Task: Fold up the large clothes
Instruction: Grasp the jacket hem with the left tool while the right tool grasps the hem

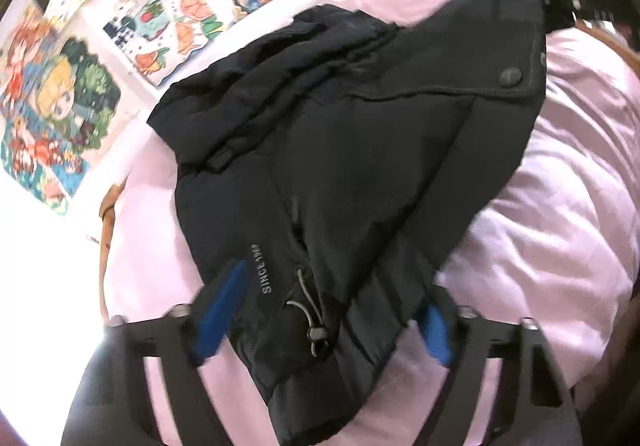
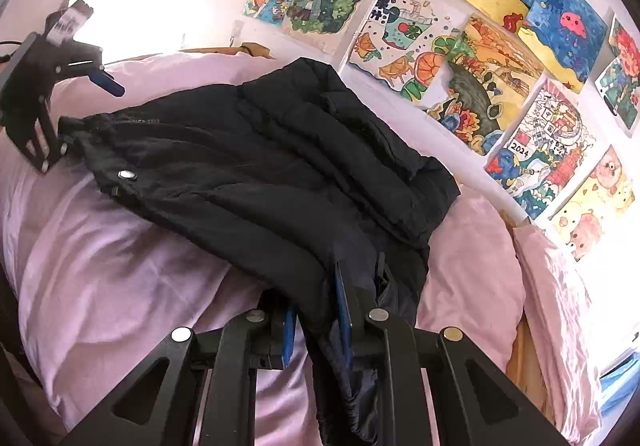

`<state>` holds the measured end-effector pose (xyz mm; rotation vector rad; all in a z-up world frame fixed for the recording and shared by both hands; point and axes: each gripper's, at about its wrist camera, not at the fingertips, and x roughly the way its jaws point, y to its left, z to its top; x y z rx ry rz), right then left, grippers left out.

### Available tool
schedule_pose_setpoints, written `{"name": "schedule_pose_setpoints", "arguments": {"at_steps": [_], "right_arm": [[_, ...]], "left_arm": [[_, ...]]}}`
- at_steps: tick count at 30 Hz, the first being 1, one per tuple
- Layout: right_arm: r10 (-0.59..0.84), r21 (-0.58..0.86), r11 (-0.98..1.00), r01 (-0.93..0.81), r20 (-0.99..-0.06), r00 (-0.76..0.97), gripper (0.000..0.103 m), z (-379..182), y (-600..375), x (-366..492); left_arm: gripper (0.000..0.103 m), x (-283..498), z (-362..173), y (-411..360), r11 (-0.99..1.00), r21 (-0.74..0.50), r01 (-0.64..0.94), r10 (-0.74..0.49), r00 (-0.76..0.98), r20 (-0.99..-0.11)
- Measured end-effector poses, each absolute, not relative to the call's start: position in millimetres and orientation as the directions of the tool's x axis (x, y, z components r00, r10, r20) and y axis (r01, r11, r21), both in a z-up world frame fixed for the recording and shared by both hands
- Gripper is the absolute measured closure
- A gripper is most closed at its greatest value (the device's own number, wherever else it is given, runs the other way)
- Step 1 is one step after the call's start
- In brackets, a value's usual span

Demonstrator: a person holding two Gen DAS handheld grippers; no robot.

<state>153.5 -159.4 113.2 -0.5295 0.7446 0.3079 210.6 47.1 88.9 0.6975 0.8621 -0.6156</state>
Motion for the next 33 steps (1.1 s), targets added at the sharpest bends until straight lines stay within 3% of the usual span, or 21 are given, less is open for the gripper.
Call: {"name": "schedule_pose_setpoints", "arguments": {"at_steps": [5, 8, 10, 14, 16, 22, 24, 25, 26, 33], "right_arm": [[0.082, -0.364, 0.798, -0.48, -0.724, 0.685, 0.086, 104.5, -154.0, 147.6], [0.089, -0.365, 0.774, -0.516, -0.746, 0.661, 0.086, 95.6, -154.0, 143.4], [0.093, -0.364, 0.759, -0.539, -0.759, 0.644, 0.083, 87.9, -154.4, 139.3], [0.084, -0.383, 0.713, -0.587, -0.785, 0.614, 0.064, 66.1, -149.1, 126.0], [0.057, -0.419, 0.673, -0.609, -0.792, 0.608, 0.059, 50.9, -144.8, 118.4], [-0.111, -0.636, 0.526, -0.564, -0.709, 0.696, 0.059, 14.5, -145.8, 108.6], [-0.145, -0.663, 0.522, -0.537, -0.689, 0.71, 0.067, 13.2, -152.9, 110.8], [-0.143, -0.661, 0.53, -0.531, -0.687, 0.712, 0.083, 16.2, -156.4, 111.8], [-0.137, -0.65, 0.558, -0.516, -0.686, 0.715, 0.086, 24.1, -160.8, 113.8], [-0.069, -0.525, 0.76, -0.382, -0.65, 0.757, 0.091, 92.2, -182.4, 135.8]], "left_arm": [[0.08, 207.4, 112.2, 46.9, 0.659, 0.277, 0.7, -0.241, 0.545, -0.803], [0.088, 205.6, 121.8, 41.0, 0.677, 0.298, 0.673, -0.242, 0.585, -0.774], [0.089, 209.4, 126.5, 40.5, 0.692, 0.293, 0.66, -0.248, 0.598, -0.763], [0.09, 219.0, 139.3, 36.8, 0.736, 0.259, 0.625, -0.253, 0.609, -0.751], [0.09, 223.9, 141.8, 37.0, 0.747, 0.248, 0.617, -0.252, 0.608, -0.753], [0.09, 229.4, 151.3, 35.0, 0.764, 0.242, 0.598, -0.247, 0.618, -0.746], [0.09, 232.1, 151.2, 36.2, 0.765, 0.237, 0.6, -0.24, 0.605, -0.759], [0.089, 231.7, 149.9, 36.0, 0.76, 0.236, 0.605, -0.235, 0.595, -0.769], [0.089, 228.6, 147.4, 35.6, 0.747, 0.25, 0.616, -0.223, 0.587, -0.778], [0.086, 201.4, 118.9, 50.2, 0.674, 0.303, 0.673, -0.187, 0.553, -0.812]]}}
